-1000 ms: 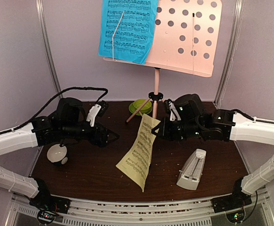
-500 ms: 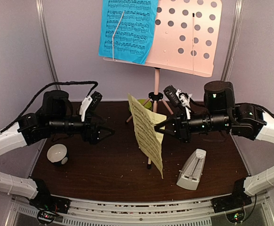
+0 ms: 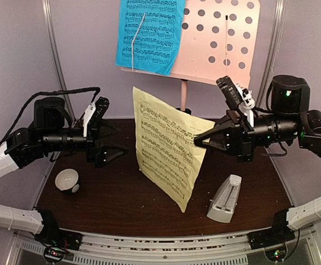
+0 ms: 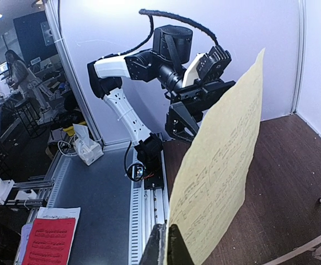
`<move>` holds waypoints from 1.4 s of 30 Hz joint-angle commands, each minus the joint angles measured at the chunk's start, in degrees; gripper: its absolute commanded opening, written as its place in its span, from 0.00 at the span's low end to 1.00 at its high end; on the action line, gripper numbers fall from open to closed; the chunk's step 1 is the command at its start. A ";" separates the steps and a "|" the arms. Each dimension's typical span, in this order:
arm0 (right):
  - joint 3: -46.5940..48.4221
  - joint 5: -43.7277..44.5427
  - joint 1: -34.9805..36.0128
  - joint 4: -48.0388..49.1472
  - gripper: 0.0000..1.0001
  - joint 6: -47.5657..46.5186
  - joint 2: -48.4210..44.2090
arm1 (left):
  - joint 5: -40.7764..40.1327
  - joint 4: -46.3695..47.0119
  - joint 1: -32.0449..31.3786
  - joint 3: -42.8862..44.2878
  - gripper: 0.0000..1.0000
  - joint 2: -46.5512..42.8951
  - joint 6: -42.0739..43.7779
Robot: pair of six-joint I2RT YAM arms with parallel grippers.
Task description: Set up the instrument practice props
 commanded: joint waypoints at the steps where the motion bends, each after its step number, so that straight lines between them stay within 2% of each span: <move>1: 4.22 -2.04 0.35 -3.16 0.00 -2.58 -0.50 | 1.59 0.10 -0.74 4.68 0.98 0.33 0.74; 13: 9.76 -2.54 0.32 -11.08 0.00 -7.57 -0.19 | 2.32 0.58 -4.67 8.79 0.97 3.40 0.76; 29: 10.39 -3.25 0.38 -13.45 0.00 -9.31 0.39 | 4.23 17.88 -8.32 4.98 0.70 7.03 -9.74; 32: 9.64 -2.04 0.22 -12.65 0.00 -9.35 -0.16 | 4.59 20.19 -9.27 4.63 0.61 7.60 -11.10; 37: 7.10 3.92 0.13 -7.86 0.00 -7.12 -2.88 | 3.82 21.20 -10.02 5.86 0.37 8.19 -12.18; 42: 3.37 8.83 0.13 -3.74 0.00 -4.03 -5.08 | 0.23 23.69 -10.02 6.56 0.06 7.84 -14.16</move>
